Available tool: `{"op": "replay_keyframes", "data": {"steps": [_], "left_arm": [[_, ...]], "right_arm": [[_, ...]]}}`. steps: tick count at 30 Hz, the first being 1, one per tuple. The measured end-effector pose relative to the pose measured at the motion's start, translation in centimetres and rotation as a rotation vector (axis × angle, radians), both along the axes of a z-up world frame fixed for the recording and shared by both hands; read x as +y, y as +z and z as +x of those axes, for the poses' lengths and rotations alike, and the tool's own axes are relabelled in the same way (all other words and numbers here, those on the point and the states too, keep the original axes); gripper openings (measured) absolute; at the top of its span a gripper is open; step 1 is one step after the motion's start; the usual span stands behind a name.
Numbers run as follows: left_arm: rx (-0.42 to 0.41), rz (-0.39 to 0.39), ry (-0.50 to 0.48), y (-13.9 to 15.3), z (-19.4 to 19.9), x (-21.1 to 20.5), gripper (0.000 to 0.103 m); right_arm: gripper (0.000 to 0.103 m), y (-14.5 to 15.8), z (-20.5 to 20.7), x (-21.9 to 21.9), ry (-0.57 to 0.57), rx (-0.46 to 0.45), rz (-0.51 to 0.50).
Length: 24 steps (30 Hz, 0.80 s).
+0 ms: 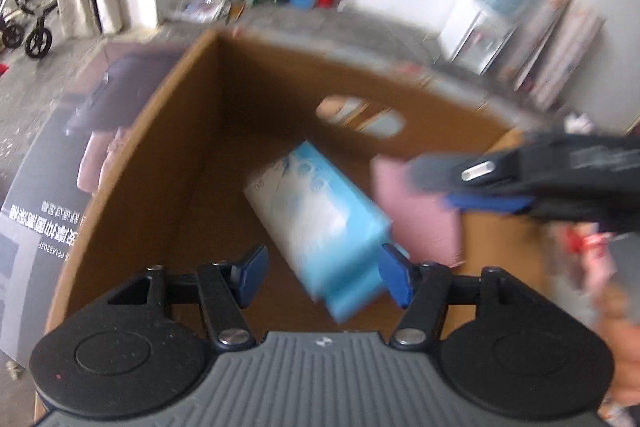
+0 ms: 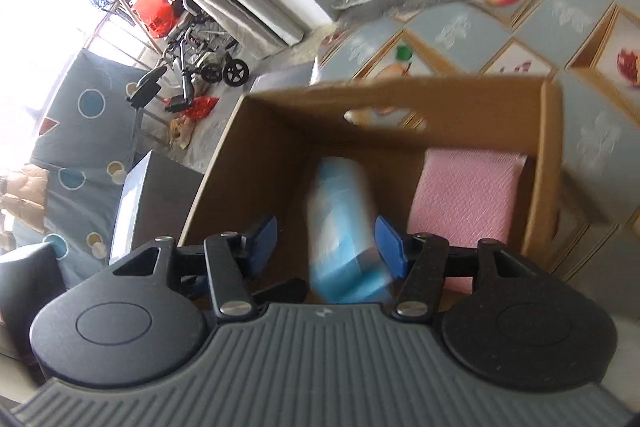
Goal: Organize soft objects
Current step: 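Carry the blue bandage box with the right gripper into the cardboard box and release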
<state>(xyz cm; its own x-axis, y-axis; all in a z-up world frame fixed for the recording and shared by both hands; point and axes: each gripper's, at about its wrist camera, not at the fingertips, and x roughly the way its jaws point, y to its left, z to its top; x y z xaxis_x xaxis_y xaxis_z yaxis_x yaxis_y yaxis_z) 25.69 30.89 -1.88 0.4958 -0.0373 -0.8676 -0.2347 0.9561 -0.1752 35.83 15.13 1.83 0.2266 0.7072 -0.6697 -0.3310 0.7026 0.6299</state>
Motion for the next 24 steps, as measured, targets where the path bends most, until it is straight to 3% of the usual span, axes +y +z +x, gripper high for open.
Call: {"op": "replay_keyframes", "data": {"steps": [4, 12, 15, 17, 24], "left_arm": [[0.077, -0.006, -0.016, -2.7, 0.9, 0.7, 0.063], [0.118, 0.088, -0.041, -3.6, 2.5, -0.1, 0.059], [0.101, 0.041, 0.014, -2.9, 3.2, 1.0, 0.066], [0.098, 0.020, 0.064, -2.7, 4.1, 1.5, 0.081], [0.156, 0.087, 0.116, -4.4, 8.1, 0.4, 0.085]], "right_arm": [[0.055, 0.9, -0.7, -2.4, 0.013, -0.050, 0.006], [0.056, 2.2, -2.8, -7.8, 0.022, -0.101, 0.027], [0.057, 2.2, -3.3, -8.6, 0.026, -0.098, 0.052], [0.057, 2.0, -3.7, -9.1, 0.029, -0.094, 0.065], [0.060, 1.5, -5.5, -10.8, 0.038, -0.123, 0.078]]}}
